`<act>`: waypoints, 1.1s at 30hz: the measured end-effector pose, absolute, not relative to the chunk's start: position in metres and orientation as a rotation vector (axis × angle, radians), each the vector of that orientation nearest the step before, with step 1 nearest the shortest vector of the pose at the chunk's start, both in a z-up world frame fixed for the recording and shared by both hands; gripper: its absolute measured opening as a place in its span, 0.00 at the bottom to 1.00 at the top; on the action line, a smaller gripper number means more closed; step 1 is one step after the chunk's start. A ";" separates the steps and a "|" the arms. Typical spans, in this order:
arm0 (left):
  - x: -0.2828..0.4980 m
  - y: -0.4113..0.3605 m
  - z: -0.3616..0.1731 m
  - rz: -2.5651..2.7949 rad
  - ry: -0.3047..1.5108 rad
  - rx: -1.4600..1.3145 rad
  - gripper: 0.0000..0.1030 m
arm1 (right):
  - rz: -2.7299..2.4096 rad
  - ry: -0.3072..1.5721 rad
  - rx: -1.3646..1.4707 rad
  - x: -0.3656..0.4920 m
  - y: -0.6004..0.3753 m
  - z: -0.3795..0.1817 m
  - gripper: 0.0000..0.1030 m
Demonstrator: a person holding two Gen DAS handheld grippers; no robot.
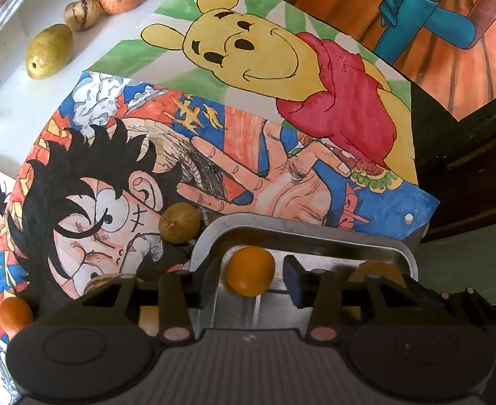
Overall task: Organize fruits
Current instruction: 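Carry kiwi with right gripper onto the silver tray while left gripper sets the orange there, then move right gripper to a small brown fruit while left gripper moves to the yellow lemon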
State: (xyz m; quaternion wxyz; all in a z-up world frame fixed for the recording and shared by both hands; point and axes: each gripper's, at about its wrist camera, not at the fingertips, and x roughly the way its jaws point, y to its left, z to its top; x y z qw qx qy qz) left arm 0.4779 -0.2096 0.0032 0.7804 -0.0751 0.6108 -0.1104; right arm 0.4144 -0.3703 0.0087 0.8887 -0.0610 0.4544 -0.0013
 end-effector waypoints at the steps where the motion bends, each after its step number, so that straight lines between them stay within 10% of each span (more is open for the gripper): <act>1: 0.477 -0.209 0.005 -0.242 1.318 -0.164 0.54 | -0.006 0.942 -0.122 0.412 -0.371 0.010 0.74; 15: 0.445 -0.170 0.051 -0.246 1.240 -0.161 0.97 | -0.167 0.896 0.054 0.349 -0.348 0.055 0.99; 33: 0.335 -0.058 0.096 -0.293 1.130 0.062 0.99 | -0.247 0.930 0.123 0.267 -0.224 0.086 0.99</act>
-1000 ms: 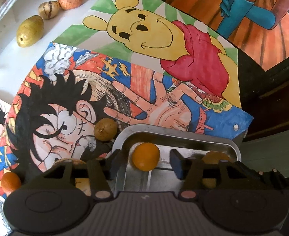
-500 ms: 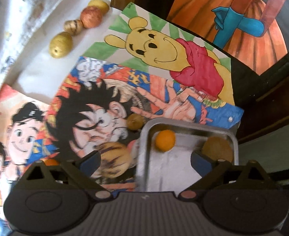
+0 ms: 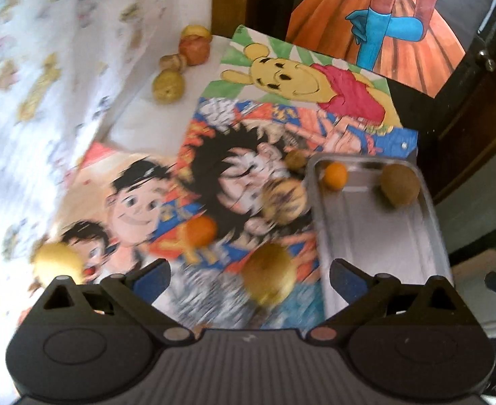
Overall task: Organize fruits
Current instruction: 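Move right gripper to a small brown fruit while left gripper moves to the yellow lemon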
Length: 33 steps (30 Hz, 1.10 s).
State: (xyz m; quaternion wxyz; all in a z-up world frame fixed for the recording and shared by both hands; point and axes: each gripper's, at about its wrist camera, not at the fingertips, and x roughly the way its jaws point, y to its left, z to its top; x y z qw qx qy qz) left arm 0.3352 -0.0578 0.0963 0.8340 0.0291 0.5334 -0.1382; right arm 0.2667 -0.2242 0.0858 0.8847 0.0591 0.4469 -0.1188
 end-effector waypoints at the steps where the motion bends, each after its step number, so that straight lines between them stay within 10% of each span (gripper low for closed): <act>1: 0.329 -0.048 0.097 -0.284 1.126 0.070 0.99 | -0.239 0.936 0.121 0.265 -0.215 0.085 0.99; 33: 0.268 0.099 0.064 -0.130 1.115 0.321 0.99 | 0.106 1.068 -0.139 0.298 -0.066 0.027 0.99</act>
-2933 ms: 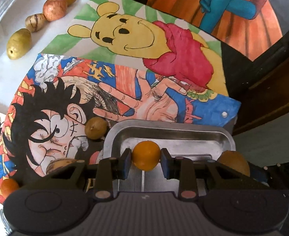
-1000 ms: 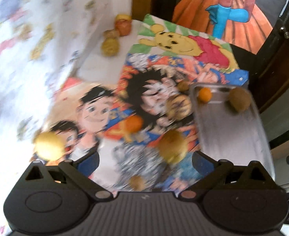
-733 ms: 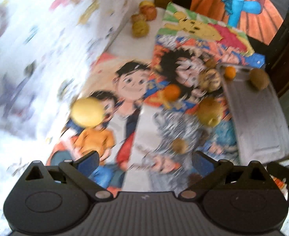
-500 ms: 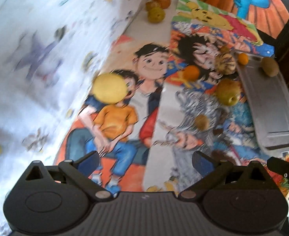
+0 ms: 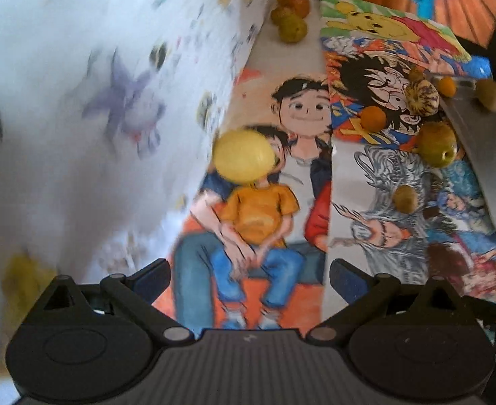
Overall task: Organize fruits
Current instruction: 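Move right gripper to a small brown fruit while left gripper moves to the yellow lemon, then close right gripper on the small brown fruit while left gripper closes on the lemon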
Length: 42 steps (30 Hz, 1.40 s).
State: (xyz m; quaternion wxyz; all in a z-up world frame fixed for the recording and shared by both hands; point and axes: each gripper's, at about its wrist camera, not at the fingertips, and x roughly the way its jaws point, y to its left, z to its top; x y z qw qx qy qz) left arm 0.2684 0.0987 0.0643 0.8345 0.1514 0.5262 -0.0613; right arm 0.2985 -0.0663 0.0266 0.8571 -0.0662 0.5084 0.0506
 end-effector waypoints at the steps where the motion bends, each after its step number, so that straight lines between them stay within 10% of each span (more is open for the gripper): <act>1: 0.270 0.095 0.065 -0.138 1.094 0.362 0.99 | 0.095 1.046 -0.149 0.301 -0.065 0.025 0.99; 25: 0.338 0.037 0.013 -0.382 0.995 0.940 0.99 | 0.116 0.935 -0.111 0.334 -0.063 -0.015 0.61; 42: 0.366 0.039 0.000 -0.361 1.102 0.870 0.89 | 0.094 0.900 -0.046 0.350 -0.062 -0.026 0.40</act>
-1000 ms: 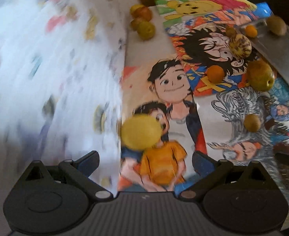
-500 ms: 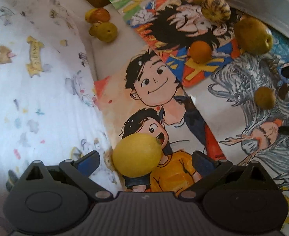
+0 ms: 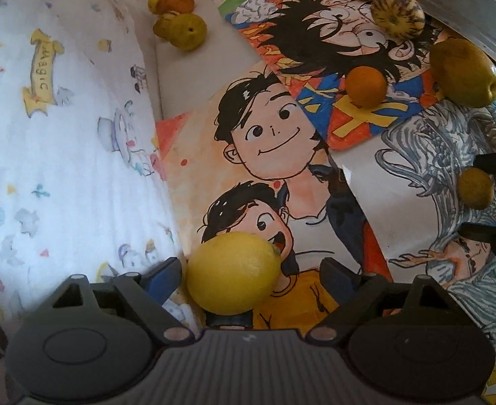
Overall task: Organize fruits
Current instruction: 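Close right gripper on the small brown fruit while left gripper closes on the lemon, then carry small brown fruit with right gripper onto the tray while left gripper releases the lemon there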
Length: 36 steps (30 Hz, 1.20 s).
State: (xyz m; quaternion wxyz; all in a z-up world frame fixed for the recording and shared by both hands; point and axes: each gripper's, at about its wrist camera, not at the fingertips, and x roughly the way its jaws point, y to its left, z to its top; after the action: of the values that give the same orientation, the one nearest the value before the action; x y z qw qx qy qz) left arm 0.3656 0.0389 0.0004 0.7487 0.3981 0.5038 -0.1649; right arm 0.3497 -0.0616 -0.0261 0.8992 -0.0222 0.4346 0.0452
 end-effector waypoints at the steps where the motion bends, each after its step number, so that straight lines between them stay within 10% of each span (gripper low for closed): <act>1: 0.366 0.039 0.000 -0.361 1.105 0.868 0.88 | 0.093 0.898 -0.044 0.350 -0.062 -0.026 0.39; 16: 0.374 0.037 -0.005 -0.308 1.066 0.888 0.64 | 0.088 0.885 -0.050 0.350 -0.063 -0.027 0.28; 36: 0.361 0.041 0.001 -0.335 1.105 0.788 0.63 | 0.096 0.867 -0.003 0.336 -0.063 -0.025 0.28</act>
State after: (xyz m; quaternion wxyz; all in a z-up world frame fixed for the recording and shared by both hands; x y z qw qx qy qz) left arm 0.3608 0.0409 0.0005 0.7654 0.3629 0.5086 -0.1542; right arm 0.3358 -0.0629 -0.0254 0.9064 -0.0015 0.4197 0.0466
